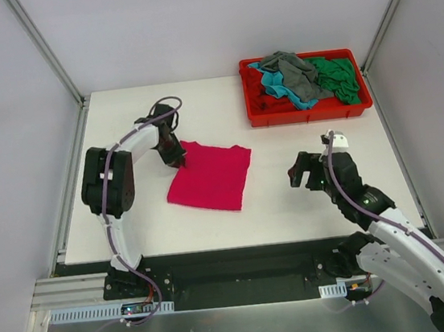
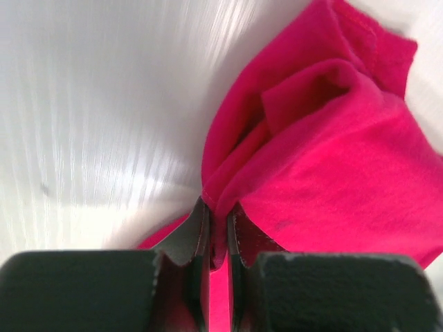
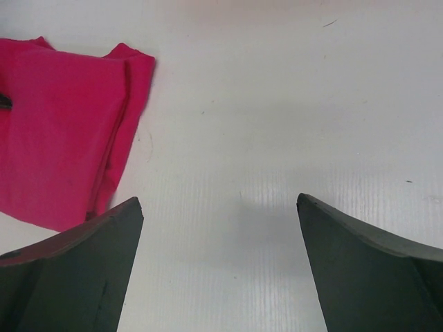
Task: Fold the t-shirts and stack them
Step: Put the neatly folded tshirt into the corner of the board with the left arm
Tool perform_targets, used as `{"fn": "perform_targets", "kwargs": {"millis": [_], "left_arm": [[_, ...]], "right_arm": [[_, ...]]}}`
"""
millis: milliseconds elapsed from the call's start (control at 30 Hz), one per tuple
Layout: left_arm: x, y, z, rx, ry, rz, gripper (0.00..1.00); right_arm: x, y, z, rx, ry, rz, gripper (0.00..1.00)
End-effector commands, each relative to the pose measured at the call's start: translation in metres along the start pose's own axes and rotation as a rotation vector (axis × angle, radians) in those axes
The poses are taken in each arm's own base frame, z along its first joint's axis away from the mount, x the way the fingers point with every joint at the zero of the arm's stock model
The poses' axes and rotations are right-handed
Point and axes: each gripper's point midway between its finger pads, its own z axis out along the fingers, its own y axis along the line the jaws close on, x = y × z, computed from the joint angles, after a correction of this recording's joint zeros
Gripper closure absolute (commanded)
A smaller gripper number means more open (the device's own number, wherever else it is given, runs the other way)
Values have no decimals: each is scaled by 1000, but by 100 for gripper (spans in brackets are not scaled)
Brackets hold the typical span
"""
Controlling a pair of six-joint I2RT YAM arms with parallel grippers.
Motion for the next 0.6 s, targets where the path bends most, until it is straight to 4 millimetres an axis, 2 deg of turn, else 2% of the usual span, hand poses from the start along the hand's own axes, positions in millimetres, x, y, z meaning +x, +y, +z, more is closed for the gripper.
{"fn": "perform_targets", "kwargs": {"millis": [0, 267, 400, 433, 567], "left_arm": [[-65, -3, 0, -91, -118, -40, 100], [-150, -18, 5, -55, -190, -110, 100], [-194, -38, 4, 60, -227, -133, 100], [-203, -37, 10, 62, -235, -151, 100], [-246, -36, 4, 93, -344, -262, 100]], "right_arm": [[-9, -13, -4, 52, -59, -3, 4], [-15, -26, -12, 106, -103, -7, 4], [-19, -28, -10, 129, -109, -11, 4], [-20, -28, -9, 133, -105, -15, 4], [-20, -30, -5, 159, -86, -21, 4]]}}
